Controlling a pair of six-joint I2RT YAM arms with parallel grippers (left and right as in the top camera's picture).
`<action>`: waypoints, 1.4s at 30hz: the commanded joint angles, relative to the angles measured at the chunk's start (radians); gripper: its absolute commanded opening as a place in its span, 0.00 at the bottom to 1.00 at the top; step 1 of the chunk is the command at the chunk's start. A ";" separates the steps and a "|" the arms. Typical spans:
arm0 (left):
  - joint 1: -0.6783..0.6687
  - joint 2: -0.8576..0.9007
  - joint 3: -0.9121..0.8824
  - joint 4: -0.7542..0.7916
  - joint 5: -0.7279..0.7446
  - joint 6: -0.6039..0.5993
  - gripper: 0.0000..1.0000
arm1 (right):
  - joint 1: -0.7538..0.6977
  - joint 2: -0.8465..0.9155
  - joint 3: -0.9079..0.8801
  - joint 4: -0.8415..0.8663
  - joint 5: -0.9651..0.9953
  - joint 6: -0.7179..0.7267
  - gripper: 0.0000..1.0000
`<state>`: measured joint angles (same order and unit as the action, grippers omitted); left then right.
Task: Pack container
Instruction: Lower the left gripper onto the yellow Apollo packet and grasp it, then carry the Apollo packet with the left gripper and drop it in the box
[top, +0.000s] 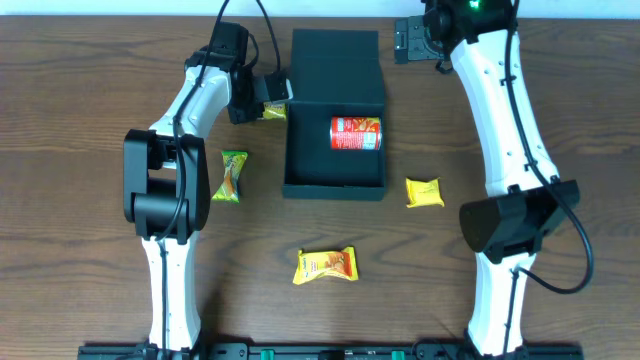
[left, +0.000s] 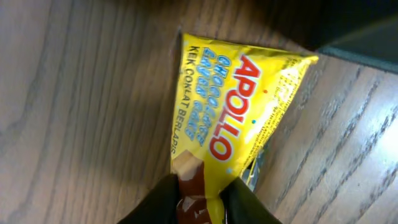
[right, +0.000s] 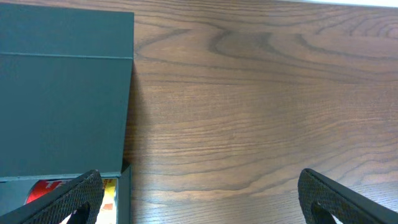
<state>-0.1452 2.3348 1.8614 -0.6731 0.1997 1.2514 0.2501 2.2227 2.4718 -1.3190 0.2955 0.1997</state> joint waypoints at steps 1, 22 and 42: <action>0.003 0.001 0.010 0.001 0.019 -0.002 0.20 | -0.002 -0.005 -0.001 -0.005 0.003 -0.014 0.99; 0.002 -0.006 0.014 0.080 -0.080 -0.375 0.06 | -0.002 -0.005 -0.001 -0.010 0.003 -0.014 0.99; -0.001 -0.078 0.016 0.118 -0.080 -1.345 0.06 | -0.002 -0.005 -0.001 -0.025 -0.015 -0.014 0.99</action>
<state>-0.1452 2.3241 1.8614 -0.5419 0.1238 0.0113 0.2501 2.2227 2.4718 -1.3418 0.2832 0.1993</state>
